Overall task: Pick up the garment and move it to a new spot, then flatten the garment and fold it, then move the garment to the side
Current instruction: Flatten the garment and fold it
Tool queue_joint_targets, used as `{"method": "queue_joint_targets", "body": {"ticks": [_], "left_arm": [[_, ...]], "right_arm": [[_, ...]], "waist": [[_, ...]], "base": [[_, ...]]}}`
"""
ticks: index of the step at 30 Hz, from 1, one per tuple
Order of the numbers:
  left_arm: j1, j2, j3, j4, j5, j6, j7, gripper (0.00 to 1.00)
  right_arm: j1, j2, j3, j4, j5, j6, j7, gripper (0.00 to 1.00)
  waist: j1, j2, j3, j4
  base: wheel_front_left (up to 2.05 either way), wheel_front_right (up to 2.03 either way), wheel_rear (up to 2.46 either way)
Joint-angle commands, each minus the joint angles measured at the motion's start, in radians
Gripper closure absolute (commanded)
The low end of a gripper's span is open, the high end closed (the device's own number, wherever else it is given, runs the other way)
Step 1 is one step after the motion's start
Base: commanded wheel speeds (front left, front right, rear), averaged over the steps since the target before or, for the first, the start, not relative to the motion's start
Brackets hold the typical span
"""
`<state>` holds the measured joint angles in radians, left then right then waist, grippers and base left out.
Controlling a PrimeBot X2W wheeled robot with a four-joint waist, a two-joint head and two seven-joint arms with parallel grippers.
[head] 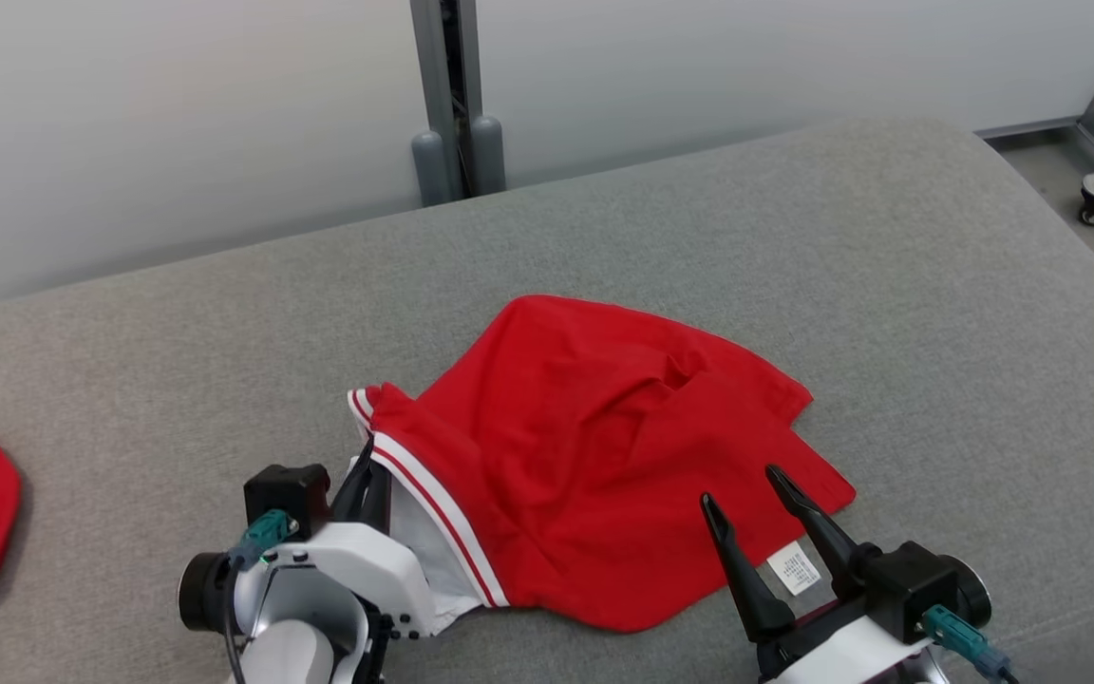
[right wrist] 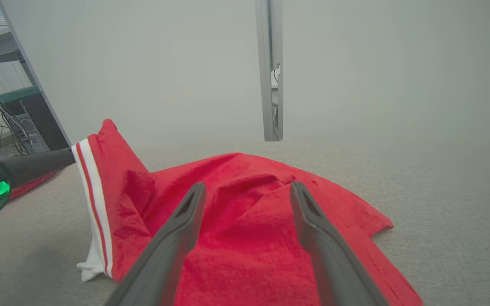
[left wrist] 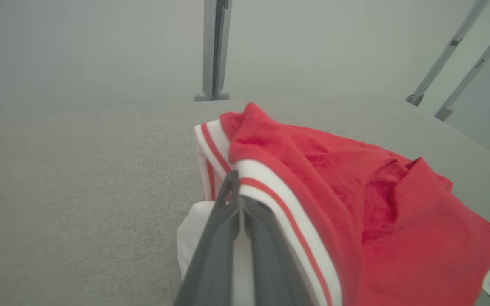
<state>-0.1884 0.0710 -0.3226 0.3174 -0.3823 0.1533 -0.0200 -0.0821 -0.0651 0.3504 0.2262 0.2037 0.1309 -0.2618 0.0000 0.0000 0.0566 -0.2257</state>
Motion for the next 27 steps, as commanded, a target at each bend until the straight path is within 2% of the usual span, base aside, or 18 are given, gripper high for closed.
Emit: {"method": "queue_joint_targets", "body": {"ticks": [1, 3, 5, 6, 7, 8, 9, 15, 19, 23, 27], "left_arm": [[-0.029, -0.002, 0.0, 0.043, -0.011, -0.011, -0.019, 1.0], [-0.075, -0.007, -0.008, 0.134, -0.024, -0.029, -0.05, 0.88], [-0.117, -0.011, -0.018, 0.219, -0.035, -0.042, -0.078, 0.69], [-0.117, -0.011, -0.018, 0.219, -0.035, -0.042, -0.078, 0.69], [-0.156, -0.014, -0.029, 0.3, -0.047, -0.052, -0.11, 0.56], [-0.175, -0.015, -0.034, 0.339, -0.053, -0.056, -0.129, 0.31], [-0.192, -0.017, -0.042, 0.377, -0.058, -0.06, -0.146, 0.0], [-0.271, -0.019, -0.103, 0.503, -0.107, -0.094, -0.226, 0.0], [-0.301, -0.018, -0.142, 0.538, -0.116, -0.087, -0.242, 0.0], [-0.309, -0.018, -0.148, 0.539, -0.099, -0.071, -0.245, 0.0], [-0.26, -0.005, -0.12, 0.466, -0.073, -0.062, -0.246, 0.0]], "right_arm": [[-0.017, 0.0, 0.001, 0.0, 0.007, 0.0, -0.005, 0.0], [-0.023, 0.0, 0.006, 0.001, 0.007, 0.0, -0.005, 0.0], [-0.038, 0.001, 0.01, 0.001, 0.007, 0.0, -0.005, 0.0], [-0.038, 0.001, 0.01, 0.001, 0.007, 0.0, -0.005, 0.0], [-0.046, 0.002, 0.016, 0.0, 0.007, 0.0, -0.005, 0.0], [-0.052, 0.002, 0.019, 0.0, 0.006, 0.0, -0.005, 0.0], [-0.057, 0.002, 0.021, 0.0, 0.007, 0.0, -0.005, 0.0], [-0.071, 0.001, 0.019, 0.003, 0.002, 0.0, -0.005, 0.0], [-0.059, -0.002, 0.006, 0.005, -0.002, 0.0, -0.005, 0.0], [-0.047, -0.004, 0.0, 0.007, -0.003, 0.0, -0.005, 0.0], [-0.029, -0.007, -0.004, 0.004, -0.007, 0.0, -0.005, 0.0]], "waist": [[0.0, 0.0, 0.016, -0.013], [0.0, 0.0, 0.028, -0.022], [0.0, 0.0, 0.041, -0.031], [0.0, 0.0, 0.041, -0.031], [0.0, 0.0, 0.053, -0.04], [0.0, 0.0, 0.059, -0.044], [0.0, 0.0, 0.065, -0.049], [0.0, 0.0, 0.084, -0.06], [0.0, 0.0, 0.083, -0.047], [0.0, 0.0, 0.07, -0.029], [0.0, 0.0, 0.045, 0.007]], "base": [[0.0, 0.0, 0.0], [0.0, 0.0, 0.0], [0.0, 0.0, 0.0], [0.0, 0.0, 0.0], [0.0, 0.0, 0.0], [0.0, 0.0, 0.0], [0.0, 0.0, 0.0], [0.0, 0.0, 0.0], [0.0, 0.0, 0.0], [0.0, 0.0, 0.0], [0.0, 0.0, 0.0]]}}
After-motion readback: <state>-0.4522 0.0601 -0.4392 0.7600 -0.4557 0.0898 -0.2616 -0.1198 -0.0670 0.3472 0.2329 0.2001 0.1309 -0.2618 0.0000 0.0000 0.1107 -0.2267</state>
